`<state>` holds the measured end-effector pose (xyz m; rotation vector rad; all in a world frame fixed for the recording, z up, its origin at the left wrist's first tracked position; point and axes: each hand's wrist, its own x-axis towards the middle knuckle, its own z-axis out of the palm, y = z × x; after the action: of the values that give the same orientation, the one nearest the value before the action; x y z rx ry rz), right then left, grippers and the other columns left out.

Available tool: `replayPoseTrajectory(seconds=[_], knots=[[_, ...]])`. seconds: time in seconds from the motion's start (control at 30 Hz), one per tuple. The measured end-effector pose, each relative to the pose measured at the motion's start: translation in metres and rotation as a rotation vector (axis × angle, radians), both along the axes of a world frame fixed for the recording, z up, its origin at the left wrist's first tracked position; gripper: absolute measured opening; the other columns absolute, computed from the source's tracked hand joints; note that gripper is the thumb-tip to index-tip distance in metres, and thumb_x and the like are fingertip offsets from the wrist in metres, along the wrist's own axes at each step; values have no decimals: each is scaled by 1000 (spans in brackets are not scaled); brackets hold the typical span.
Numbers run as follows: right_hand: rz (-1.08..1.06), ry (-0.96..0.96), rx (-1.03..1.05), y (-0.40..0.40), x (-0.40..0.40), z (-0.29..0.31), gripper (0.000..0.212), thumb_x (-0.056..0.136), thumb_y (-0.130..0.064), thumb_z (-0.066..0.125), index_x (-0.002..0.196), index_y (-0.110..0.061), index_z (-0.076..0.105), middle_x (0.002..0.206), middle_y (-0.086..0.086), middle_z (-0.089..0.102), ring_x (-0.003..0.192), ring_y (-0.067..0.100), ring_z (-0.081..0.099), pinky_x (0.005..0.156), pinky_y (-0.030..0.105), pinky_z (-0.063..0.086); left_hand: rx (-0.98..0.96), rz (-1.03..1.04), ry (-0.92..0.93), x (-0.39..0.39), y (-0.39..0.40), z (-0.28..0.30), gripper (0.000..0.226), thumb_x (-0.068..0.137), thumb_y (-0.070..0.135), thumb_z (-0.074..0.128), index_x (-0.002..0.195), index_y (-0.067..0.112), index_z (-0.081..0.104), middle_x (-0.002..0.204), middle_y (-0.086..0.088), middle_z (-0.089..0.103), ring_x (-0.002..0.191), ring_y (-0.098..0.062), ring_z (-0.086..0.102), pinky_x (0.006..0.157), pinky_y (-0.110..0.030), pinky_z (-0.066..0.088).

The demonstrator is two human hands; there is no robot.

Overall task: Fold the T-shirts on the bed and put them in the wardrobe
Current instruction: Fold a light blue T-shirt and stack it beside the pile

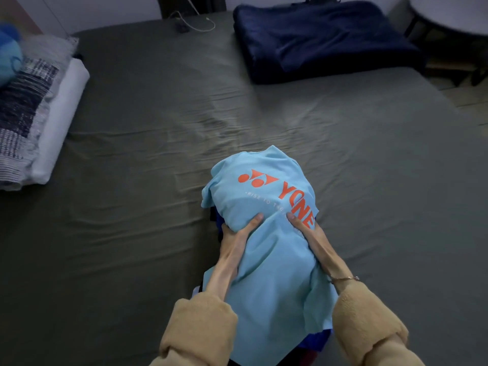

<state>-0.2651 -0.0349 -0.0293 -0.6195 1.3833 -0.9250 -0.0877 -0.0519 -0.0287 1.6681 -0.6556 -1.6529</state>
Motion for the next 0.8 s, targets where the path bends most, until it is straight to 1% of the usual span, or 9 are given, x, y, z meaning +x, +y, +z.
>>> replayPoseTrajectory(seconds=[0.07, 0.17, 0.23, 0.3, 0.43, 0.57, 0.67, 0.73, 0.8], knots=[[-71, 5, -39, -1, -14, 19, 68, 58, -60, 79, 114, -25, 64, 107, -5, 71, 99, 15, 67, 93, 37, 50, -57, -39, -2, -16, -12, 15, 111, 36, 72, 82, 131, 35, 39, 122, 11, 58, 110, -19, 57, 99, -44, 46], [-160, 25, -88, -4, -43, 47, 51, 70, -51, 71, 113, -24, 65, 105, -6, 71, 98, 13, 67, 87, 31, 51, -133, -99, -40, -51, -33, 39, 113, 32, 75, 80, 129, 31, 43, 121, 7, 59, 109, -20, 58, 99, -43, 46], [-220, 43, -115, -6, -66, 63, 47, 74, -51, 69, 114, -26, 65, 106, -8, 71, 101, 13, 66, 90, 32, 50, -162, -137, -67, -81, -47, 56, 115, 31, 77, 77, 129, 29, 43, 121, 5, 58, 110, -23, 57, 100, -43, 45], [-304, 67, -132, -6, -99, 76, 47, 72, -53, 70, 112, -28, 66, 107, -9, 71, 102, 13, 65, 94, 34, 48, -189, -196, -63, -118, -57, 73, 117, 29, 79, 75, 130, 29, 42, 120, 5, 58, 111, -23, 56, 100, -43, 44], [-395, 115, -153, -8, -164, 101, 48, 67, -56, 71, 107, -30, 66, 106, -10, 70, 100, 11, 65, 91, 31, 48, -232, -268, -38, -192, -75, 90, 118, 27, 82, 73, 127, 27, 46, 121, 4, 60, 110, -22, 57, 100, -41, 44], [-495, 192, -148, -1, -262, 114, 52, 62, -61, 75, 104, -30, 69, 104, -11, 71, 99, 13, 66, 98, 39, 47, -223, -382, 48, -295, -79, 99, 113, 30, 82, 75, 127, 34, 44, 120, 8, 60, 111, -21, 58, 100, -43, 45], [-532, 241, -129, 5, -330, 116, 53, 57, -68, 75, 99, -36, 70, 102, -11, 72, 98, 15, 66, 97, 42, 48, -175, -436, 96, -367, -81, 93, 111, 34, 81, 76, 130, 35, 44, 120, 8, 61, 109, -22, 59, 98, -44, 46], [-537, 256, -119, 8, -371, 110, 55, 58, -69, 72, 102, -36, 69, 103, -11, 71, 100, 15, 66, 97, 41, 47, -156, -474, 116, -411, -84, 85, 113, 37, 81, 76, 134, 35, 42, 124, 8, 60, 111, -22, 59, 98, -44, 46], [-523, 266, -96, 7, -405, 96, 62, 59, -70, 70, 111, -36, 65, 109, -13, 69, 105, 13, 63, 99, 39, 45, -137, -508, 132, -445, -85, 72, 113, 43, 81, 73, 139, 36, 36, 132, 10, 55, 116, -21, 56, 101, -45, 44]])
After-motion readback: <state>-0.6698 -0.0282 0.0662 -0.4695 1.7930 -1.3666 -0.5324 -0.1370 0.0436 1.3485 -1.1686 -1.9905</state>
